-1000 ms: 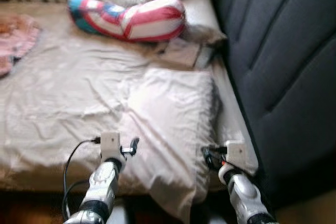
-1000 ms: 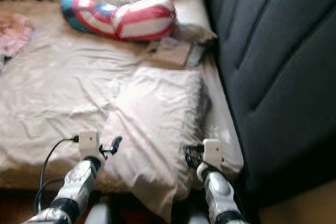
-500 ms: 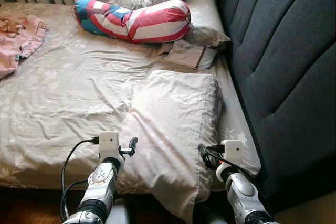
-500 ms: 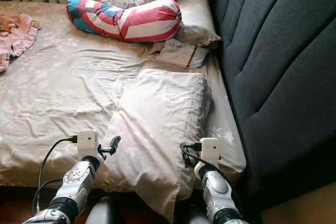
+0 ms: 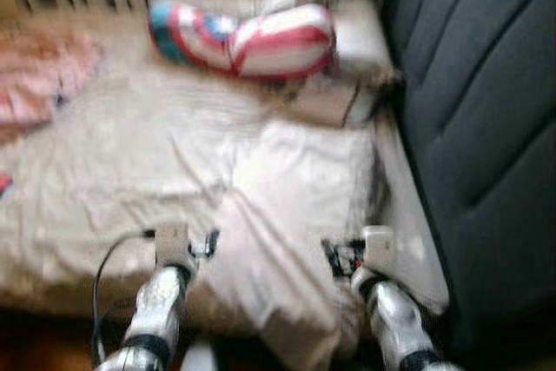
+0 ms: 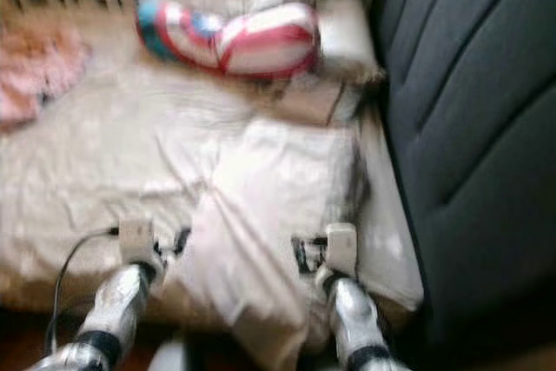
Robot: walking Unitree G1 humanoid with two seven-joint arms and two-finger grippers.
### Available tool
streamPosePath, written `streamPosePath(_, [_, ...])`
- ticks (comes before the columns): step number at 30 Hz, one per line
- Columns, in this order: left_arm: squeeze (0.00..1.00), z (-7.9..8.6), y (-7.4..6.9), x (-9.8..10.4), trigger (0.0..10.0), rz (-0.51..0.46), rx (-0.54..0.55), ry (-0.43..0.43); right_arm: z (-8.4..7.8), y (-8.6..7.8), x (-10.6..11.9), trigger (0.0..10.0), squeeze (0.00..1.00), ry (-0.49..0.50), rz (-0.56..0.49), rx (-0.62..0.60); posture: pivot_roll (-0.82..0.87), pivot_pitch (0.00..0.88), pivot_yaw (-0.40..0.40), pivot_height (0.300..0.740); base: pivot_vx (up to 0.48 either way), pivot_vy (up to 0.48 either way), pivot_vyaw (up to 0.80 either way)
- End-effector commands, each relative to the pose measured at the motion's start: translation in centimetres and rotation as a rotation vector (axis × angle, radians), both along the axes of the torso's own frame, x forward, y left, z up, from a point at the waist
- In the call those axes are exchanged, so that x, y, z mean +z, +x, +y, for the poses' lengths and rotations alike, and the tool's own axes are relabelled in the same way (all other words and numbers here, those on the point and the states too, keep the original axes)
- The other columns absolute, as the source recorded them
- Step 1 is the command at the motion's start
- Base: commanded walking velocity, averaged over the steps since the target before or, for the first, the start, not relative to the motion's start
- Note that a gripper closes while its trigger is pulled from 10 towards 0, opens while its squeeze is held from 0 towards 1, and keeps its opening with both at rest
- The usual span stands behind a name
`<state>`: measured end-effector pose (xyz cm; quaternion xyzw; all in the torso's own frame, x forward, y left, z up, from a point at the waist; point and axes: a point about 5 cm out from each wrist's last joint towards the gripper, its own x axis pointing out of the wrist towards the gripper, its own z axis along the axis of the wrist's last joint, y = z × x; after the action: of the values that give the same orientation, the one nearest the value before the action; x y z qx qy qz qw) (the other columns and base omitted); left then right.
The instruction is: Clean up the room
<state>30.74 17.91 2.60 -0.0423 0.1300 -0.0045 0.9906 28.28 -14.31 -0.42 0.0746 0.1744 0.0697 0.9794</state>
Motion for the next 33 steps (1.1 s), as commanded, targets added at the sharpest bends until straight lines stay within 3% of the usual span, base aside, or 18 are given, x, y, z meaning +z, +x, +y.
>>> streamPosePath(1, [0.00, 0.0, -0.2, -0.3, 10.0, 0.020, -0.002, -0.002, -0.2, 0.1, 0.1, 10.0, 0.00, 0.010, -0.004, -0.017, -0.16, 0.096, -0.085, 0.653, 0.326, 0.000, 0.00])
streamPosePath(8, [0.00, -0.1, -0.1, -0.3, 10.0, 0.021, -0.005, -0.003, -0.3, 0.0, -0.1, 10.0, 0.00, 0.004, 0.007, -0.021, -0.16, 0.102, -0.085, 0.653, 0.325, 0.000, 0.00])
streamPosePath(18, [0.00, 0.4, 0.3, 0.1, 10.0, 0.026, -0.028, 0.019, -0.9, 0.1, -0.3, 10.0, 0.00, 0.003, 0.056, -0.071, -0.17, 0.113, -0.084, 0.653, 0.000, 0.000, 0.00])
streamPosePath(26, [0.00, 0.3, 1.7, 1.4, 10.0, 0.026, -0.099, 0.065, -0.5, 1.4, 0.4, 10.0, 0.00, 0.107, 0.105, -0.060, -0.17, 0.138, -0.089, 0.653, 0.000, 0.000, 0.00])
streamPosePath(28, [0.00, 0.3, 2.1, 1.7, 10.0, 0.027, -0.101, 0.064, 0.0, 1.8, 0.7, 10.0, 0.74, 0.141, 0.114, -0.031, -0.17, 0.144, -0.090, 0.653, 0.000, 0.000, 0.00])
streamPosePath(29, [0.00, 0.2, 2.1, 1.7, 10.0, 0.028, -0.101, 0.063, 0.1, 1.9, 0.8, 10.0, 1.00, 0.146, 0.115, -0.026, -0.17, 0.144, -0.090, 0.653, 0.000, 0.000, 0.00])
streamPosePath(33, [0.00, 0.4, 2.5, 2.1, 10.0, 0.032, -0.094, 0.063, 1.0, 1.5, 0.1, 10.0, 1.00, 0.100, 0.189, 0.049, -0.17, 0.171, -0.096, 0.653, 0.000, 0.000, 0.00])
